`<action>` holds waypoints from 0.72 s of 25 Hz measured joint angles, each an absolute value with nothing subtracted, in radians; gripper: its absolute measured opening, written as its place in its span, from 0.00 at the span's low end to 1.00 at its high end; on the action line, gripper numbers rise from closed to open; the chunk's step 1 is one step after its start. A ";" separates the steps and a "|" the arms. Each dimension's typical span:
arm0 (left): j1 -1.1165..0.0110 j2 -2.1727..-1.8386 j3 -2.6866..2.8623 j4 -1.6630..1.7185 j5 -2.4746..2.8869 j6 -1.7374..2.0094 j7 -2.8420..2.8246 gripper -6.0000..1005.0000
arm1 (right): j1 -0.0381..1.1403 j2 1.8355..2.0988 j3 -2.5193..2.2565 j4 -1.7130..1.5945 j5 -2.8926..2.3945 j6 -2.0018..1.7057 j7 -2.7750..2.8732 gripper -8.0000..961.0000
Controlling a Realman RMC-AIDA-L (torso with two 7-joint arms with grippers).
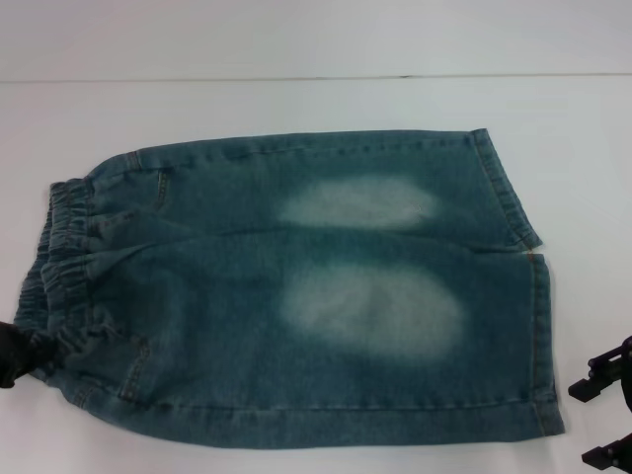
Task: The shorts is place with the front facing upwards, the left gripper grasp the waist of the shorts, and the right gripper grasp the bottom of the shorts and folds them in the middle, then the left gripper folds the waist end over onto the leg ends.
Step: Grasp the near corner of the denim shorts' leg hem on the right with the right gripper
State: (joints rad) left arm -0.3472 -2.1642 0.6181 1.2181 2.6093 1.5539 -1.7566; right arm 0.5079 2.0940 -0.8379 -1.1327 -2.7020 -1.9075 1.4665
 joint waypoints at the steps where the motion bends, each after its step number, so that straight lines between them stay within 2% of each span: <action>1: -0.347 -2.164 0.618 1.218 2.609 1.554 -1.757 0.09 | 0.508 2.094 -0.846 -1.128 -2.700 -1.900 1.472 0.84; 18: -0.345 -2.164 0.618 1.216 2.608 1.549 -1.754 0.09 | 0.505 2.095 -0.942 -1.062 -2.618 -1.848 1.486 0.84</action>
State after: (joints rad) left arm -0.3447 -2.1645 0.6182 1.2164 2.6076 1.5489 -1.7545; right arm 0.5046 2.0954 -0.9424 -1.0624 -2.6175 -1.8479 1.4856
